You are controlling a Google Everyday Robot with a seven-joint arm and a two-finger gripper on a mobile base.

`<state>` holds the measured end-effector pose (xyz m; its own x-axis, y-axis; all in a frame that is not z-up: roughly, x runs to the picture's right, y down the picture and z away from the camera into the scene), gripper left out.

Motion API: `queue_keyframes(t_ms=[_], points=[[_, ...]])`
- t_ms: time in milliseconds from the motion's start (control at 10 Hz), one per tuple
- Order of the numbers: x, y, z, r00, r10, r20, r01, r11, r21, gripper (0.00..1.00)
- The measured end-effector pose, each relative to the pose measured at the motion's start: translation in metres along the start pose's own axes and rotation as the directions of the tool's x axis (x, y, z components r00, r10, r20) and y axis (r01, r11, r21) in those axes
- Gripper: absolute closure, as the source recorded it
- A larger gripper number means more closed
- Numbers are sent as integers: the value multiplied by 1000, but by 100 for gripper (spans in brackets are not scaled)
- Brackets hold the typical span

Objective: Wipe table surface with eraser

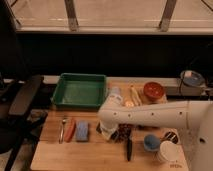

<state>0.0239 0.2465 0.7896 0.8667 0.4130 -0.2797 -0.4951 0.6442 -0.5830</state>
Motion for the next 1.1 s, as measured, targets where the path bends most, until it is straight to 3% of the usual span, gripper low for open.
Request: queue_keyframes(t_ms=[200, 400, 700, 900, 1100], points=[[-5, -19, -1, 1000, 11, -5, -11, 1000, 10, 100], [-34, -37, -1, 1000, -25, 3, 25, 1000, 11, 100], [-66, -26, 0, 995, -95, 18, 95, 995, -1, 100], [-60, -7, -2, 994, -104, 30, 104, 995, -6, 100], [-33, 20, -7, 996, -81, 33, 81, 997, 6, 100]])
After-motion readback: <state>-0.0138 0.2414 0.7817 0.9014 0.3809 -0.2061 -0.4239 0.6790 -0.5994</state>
